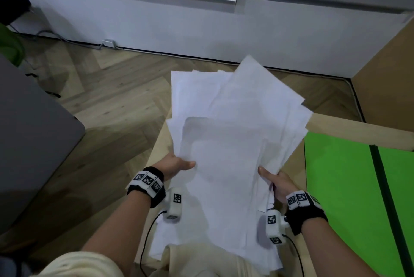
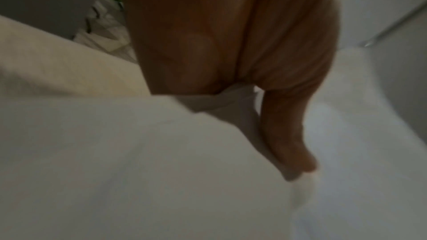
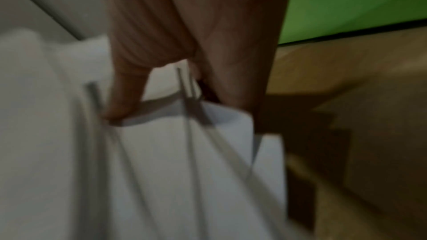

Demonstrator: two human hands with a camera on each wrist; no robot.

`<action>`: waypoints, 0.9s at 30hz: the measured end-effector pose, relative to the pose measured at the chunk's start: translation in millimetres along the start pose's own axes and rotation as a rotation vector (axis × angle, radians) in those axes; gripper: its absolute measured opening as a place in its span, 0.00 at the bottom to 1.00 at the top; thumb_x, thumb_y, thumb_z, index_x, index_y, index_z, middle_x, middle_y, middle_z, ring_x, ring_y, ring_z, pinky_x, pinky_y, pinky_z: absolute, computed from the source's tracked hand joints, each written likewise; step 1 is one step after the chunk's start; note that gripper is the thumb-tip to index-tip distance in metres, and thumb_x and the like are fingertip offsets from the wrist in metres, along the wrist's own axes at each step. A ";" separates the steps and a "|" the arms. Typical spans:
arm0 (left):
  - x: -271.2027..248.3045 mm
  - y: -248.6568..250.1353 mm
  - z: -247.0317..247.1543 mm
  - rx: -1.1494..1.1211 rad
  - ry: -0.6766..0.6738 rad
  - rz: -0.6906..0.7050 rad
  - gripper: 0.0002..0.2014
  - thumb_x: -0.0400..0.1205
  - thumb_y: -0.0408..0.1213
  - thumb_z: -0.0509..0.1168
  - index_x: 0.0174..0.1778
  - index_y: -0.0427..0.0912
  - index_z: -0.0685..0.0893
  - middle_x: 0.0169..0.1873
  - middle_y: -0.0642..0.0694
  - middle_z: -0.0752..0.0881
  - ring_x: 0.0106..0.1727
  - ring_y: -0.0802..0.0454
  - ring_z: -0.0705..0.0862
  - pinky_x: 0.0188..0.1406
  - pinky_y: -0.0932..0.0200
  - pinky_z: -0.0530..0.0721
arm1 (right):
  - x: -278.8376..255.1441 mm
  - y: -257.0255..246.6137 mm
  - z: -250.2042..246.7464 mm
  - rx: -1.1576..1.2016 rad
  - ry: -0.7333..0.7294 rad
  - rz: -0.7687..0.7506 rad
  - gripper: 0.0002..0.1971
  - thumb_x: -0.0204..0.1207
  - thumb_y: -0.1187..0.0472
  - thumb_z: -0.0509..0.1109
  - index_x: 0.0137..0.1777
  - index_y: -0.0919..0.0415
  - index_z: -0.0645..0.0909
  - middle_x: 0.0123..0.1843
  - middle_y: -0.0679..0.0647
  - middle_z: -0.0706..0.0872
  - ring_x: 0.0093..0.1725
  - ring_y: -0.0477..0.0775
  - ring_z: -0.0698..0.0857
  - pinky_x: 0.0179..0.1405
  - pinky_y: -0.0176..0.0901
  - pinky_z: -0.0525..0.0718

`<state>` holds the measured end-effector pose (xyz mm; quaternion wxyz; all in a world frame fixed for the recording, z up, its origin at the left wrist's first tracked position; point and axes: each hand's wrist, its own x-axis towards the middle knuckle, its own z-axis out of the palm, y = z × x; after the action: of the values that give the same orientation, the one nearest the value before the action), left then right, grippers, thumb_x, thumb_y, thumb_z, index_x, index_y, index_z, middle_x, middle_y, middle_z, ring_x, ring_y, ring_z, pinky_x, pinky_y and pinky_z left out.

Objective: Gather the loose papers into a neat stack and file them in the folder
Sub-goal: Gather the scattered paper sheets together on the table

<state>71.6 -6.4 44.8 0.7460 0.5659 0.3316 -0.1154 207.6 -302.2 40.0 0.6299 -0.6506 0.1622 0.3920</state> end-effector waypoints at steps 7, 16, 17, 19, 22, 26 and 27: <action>-5.5 -9.2 5.5 0.135 0.191 0.031 0.31 0.68 0.44 0.80 0.67 0.40 0.81 0.58 0.43 0.88 0.52 0.48 0.88 0.47 0.55 0.86 | -10.9 0.0 20.6 -0.035 -0.038 0.016 0.47 0.47 0.47 0.88 0.66 0.67 0.77 0.64 0.58 0.85 0.63 0.59 0.84 0.66 0.56 0.79; -1.5 -9.7 25.2 0.237 0.264 0.040 0.19 0.77 0.18 0.58 0.64 0.31 0.78 0.45 0.37 0.84 0.46 0.42 0.81 0.44 0.55 0.81 | -6.1 14.4 32.3 -0.441 0.316 -0.137 0.41 0.61 0.59 0.82 0.71 0.72 0.69 0.73 0.63 0.74 0.69 0.65 0.77 0.68 0.52 0.76; -3.0 -9.4 24.5 0.215 0.255 0.031 0.17 0.77 0.18 0.59 0.61 0.31 0.79 0.40 0.39 0.83 0.42 0.43 0.81 0.39 0.56 0.81 | 3.4 21.5 25.0 -0.450 0.313 -0.178 0.44 0.54 0.53 0.85 0.69 0.70 0.72 0.72 0.60 0.75 0.66 0.63 0.80 0.66 0.52 0.79; -6.2 -10.3 20.4 0.137 0.209 0.018 0.13 0.76 0.16 0.61 0.54 0.31 0.81 0.35 0.42 0.84 0.38 0.43 0.83 0.33 0.57 0.82 | 22.5 34.1 12.8 -0.388 0.290 -0.206 0.52 0.40 0.42 0.86 0.66 0.65 0.74 0.69 0.55 0.78 0.58 0.59 0.84 0.60 0.51 0.83; -8.8 -12.8 11.2 -0.008 0.172 0.018 0.15 0.71 0.16 0.66 0.53 0.29 0.82 0.38 0.38 0.88 0.42 0.38 0.86 0.29 0.55 0.87 | -9.0 11.7 26.0 -0.289 0.284 -0.137 0.50 0.48 0.52 0.87 0.70 0.64 0.69 0.63 0.51 0.78 0.62 0.57 0.80 0.63 0.48 0.78; -7.0 -17.2 2.1 -0.077 0.174 0.003 0.31 0.64 0.23 0.68 0.68 0.28 0.78 0.57 0.30 0.86 0.54 0.35 0.86 0.41 0.50 0.87 | -23.3 -1.4 27.2 -0.212 0.121 -0.108 0.30 0.55 0.58 0.86 0.58 0.63 0.80 0.53 0.54 0.87 0.52 0.55 0.85 0.60 0.47 0.78; -4.2 -20.7 -1.4 -0.078 0.193 -0.002 0.32 0.64 0.23 0.69 0.68 0.27 0.78 0.57 0.31 0.86 0.53 0.36 0.86 0.44 0.49 0.87 | -20.9 -1.0 25.5 -0.224 0.068 -0.112 0.33 0.51 0.55 0.87 0.57 0.63 0.82 0.54 0.55 0.89 0.53 0.56 0.86 0.63 0.50 0.79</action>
<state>56.6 -12.8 31.3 0.7318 0.5446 0.4069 -0.0482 187.1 -283.8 58.1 0.5684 -0.7378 0.1022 0.3494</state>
